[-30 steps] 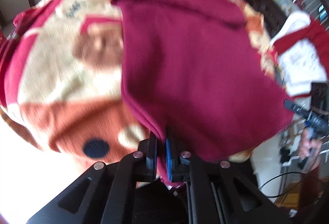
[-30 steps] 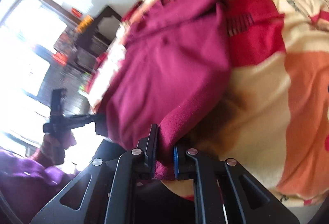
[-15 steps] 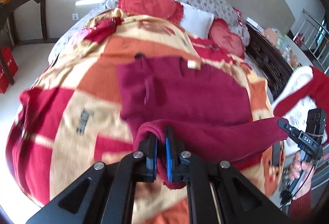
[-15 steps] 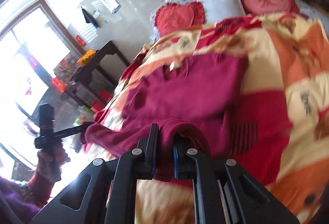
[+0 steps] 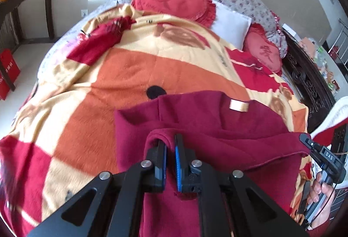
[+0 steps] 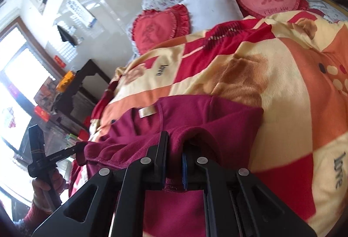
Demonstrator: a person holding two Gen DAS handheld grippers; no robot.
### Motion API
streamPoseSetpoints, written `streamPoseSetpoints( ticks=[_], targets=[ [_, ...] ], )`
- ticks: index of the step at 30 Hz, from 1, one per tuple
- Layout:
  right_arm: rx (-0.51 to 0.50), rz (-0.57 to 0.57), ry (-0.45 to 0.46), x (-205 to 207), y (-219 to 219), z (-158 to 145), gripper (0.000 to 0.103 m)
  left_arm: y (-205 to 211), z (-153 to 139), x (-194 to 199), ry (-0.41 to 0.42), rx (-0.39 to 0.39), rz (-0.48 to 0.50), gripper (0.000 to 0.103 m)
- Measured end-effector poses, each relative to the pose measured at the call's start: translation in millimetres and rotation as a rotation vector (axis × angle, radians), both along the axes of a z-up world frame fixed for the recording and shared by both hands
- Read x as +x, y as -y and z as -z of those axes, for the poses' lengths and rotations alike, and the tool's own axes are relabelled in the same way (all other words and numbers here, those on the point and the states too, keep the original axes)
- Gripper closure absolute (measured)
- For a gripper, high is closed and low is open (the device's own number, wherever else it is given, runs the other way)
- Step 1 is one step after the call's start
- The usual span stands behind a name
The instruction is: Fold small clothes
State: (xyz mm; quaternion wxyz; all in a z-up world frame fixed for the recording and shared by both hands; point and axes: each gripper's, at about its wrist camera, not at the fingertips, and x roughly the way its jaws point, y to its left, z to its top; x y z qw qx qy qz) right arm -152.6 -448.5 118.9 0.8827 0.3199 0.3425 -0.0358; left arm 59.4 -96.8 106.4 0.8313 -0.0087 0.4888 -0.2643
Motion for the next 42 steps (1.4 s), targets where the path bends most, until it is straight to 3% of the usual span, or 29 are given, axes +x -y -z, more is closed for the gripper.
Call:
streamPoseSetpoints(
  ticks=[6,9,12,13,14,17,23,31,36,42],
  targets=[
    [0.028,0.034,-0.094,40.0,19.5,32.4,0.103,12.8,32.5,36.4,-0.12,0.0,-0.004,0.089],
    [0.088,0.03,-0.071,37.7,24.8,31.7,0.093,7.9,29.1,37.6,-0.152,-0.038,0.02,0.077],
    [0.074,0.062,-0.007,16.4,24.4,14.6,0.087,1.1,12.8,30.2,-0.119,-0.065,0.036,0.046],
    [0.058,0.072,0.005,10.9,23.3,9.6,0.086,-4.8,3.5,26.4,-0.069,-0.069,0.01,0.028],
    [0.043,0.082,0.018,3.3,22.3,4.3,0.086,-8.2,-2.7,24.1,-0.042,-0.082,-0.005,0.022],
    [-0.001,0.06,0.036,-7.2,10.5,-5.4,0.087,-14.8,-14.3,18.1,-0.003,-0.128,-0.001,0.022],
    [-0.15,-0.024,-0.045,33.0,-18.4,3.9,0.089,9.9,11.5,24.4,-0.032,-0.028,-0.005,0.022],
    [-0.14,0.113,-0.09,79.4,19.2,33.7,0.092,27.1,62.2,60.5,-0.073,0.089,-0.082,0.022],
    [-0.155,0.115,-0.097,84.0,21.9,33.9,0.092,20.4,46.1,48.0,-0.039,0.09,-0.046,0.022],
    [-0.1,0.052,-0.063,21.4,3.2,6.5,0.082,-30.1,13.1,4.9,-0.005,0.007,0.008,0.022]
  ],
)
